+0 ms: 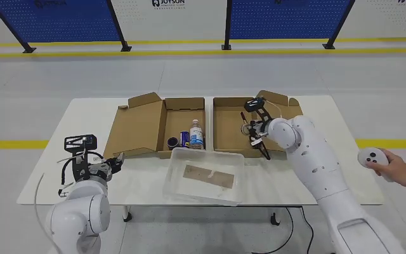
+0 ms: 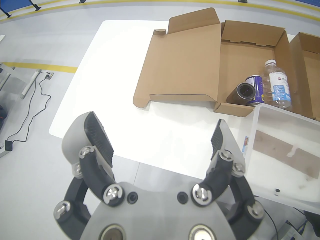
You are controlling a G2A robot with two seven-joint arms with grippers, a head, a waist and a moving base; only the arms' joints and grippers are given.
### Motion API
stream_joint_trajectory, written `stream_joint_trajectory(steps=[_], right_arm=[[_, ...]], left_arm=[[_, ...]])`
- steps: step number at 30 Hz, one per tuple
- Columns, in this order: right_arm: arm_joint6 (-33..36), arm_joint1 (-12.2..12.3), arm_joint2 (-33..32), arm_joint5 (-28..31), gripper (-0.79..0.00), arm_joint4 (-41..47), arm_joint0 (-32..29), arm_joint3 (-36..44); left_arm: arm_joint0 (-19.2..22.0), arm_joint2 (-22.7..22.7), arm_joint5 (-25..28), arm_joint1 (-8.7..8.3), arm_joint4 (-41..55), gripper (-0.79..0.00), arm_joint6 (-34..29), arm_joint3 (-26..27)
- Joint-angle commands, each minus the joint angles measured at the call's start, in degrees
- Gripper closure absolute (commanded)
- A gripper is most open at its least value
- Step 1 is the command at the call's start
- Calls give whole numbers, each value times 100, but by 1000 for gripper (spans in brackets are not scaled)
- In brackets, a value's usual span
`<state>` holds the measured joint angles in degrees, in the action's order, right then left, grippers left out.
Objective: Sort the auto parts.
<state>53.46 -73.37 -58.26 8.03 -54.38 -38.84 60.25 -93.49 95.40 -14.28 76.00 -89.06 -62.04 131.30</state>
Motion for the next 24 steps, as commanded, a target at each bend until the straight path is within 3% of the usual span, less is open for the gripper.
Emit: stream_joint_trajectory(steps=[1,3,6,8,9,18,24], right_arm=[[-91,-65,126,98,0,90,171,-443],[-178,-127,244,187,0,152,303,-745],[-304,-212,371,337,-514,292,468,-1128],[-333,-261,456,449,-665,333,575,-1333],[-351,-284,496,493,-785,343,617,-1415],[-709,-385,579,827,-785,525,798,-1693],[-1314,-197,95,898,-785,578,412,-823]], left_arm=[[0,0,0,0,0,-785,0,0],[0,0,0,0,0,-785,0,0],[0,0,0,0,0,-785,0,0],[0,0,0,0,0,-785,0,0],[0,0,0,0,0,-785,0,0],[0,0,0,0,0,-785,0,0],[0,0,0,0,0,-785,0,0]])
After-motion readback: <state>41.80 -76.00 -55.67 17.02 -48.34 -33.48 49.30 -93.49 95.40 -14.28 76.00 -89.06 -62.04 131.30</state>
